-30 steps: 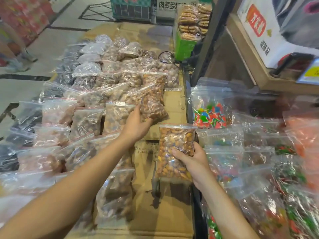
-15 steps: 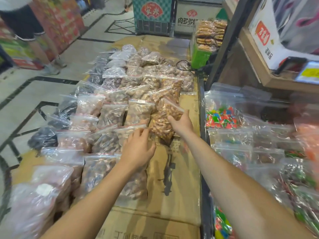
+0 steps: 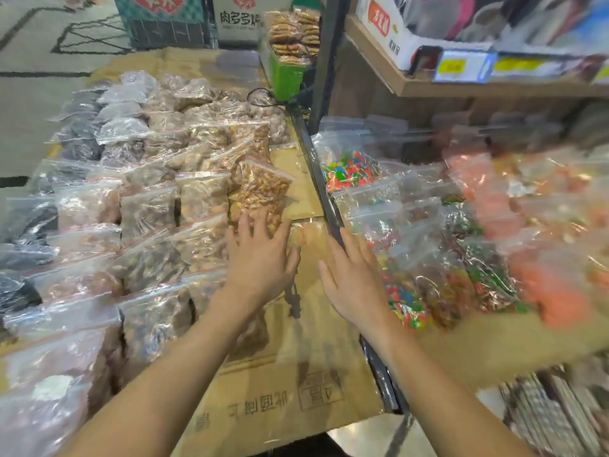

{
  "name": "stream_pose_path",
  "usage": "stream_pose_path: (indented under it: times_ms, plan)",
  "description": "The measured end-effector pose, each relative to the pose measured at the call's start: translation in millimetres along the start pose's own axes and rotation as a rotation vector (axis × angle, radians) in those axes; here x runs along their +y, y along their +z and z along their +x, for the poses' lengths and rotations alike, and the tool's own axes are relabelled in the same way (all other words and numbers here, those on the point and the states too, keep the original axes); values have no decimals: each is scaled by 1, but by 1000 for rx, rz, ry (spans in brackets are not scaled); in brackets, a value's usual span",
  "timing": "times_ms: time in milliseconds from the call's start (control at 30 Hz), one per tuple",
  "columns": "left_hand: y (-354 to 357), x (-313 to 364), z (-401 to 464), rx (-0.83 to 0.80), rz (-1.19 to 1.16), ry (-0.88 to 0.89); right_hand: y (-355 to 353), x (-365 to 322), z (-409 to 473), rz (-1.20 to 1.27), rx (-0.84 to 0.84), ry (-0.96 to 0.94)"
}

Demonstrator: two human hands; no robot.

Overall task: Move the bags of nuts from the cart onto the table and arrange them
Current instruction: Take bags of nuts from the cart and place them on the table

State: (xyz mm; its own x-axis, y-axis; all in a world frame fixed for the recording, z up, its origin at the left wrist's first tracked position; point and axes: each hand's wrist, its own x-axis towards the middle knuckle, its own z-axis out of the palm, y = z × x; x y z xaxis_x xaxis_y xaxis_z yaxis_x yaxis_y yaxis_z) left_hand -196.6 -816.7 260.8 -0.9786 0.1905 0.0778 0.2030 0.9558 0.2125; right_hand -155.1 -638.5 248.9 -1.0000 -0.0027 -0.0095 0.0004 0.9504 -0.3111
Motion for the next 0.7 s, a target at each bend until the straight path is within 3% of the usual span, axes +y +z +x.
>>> stream_pose_path:
  times_ms: [233, 500, 700]
  plan:
    - [28, 59, -44, -90, -56, 250, -6, 32, -91, -38, 151, 259]
    - [45, 145, -92, -156, 17, 503, -18, 90, -186, -39, 212, 528]
    - [63, 215, -113, -205, 40, 582, -22, 157, -243, -69, 193, 650]
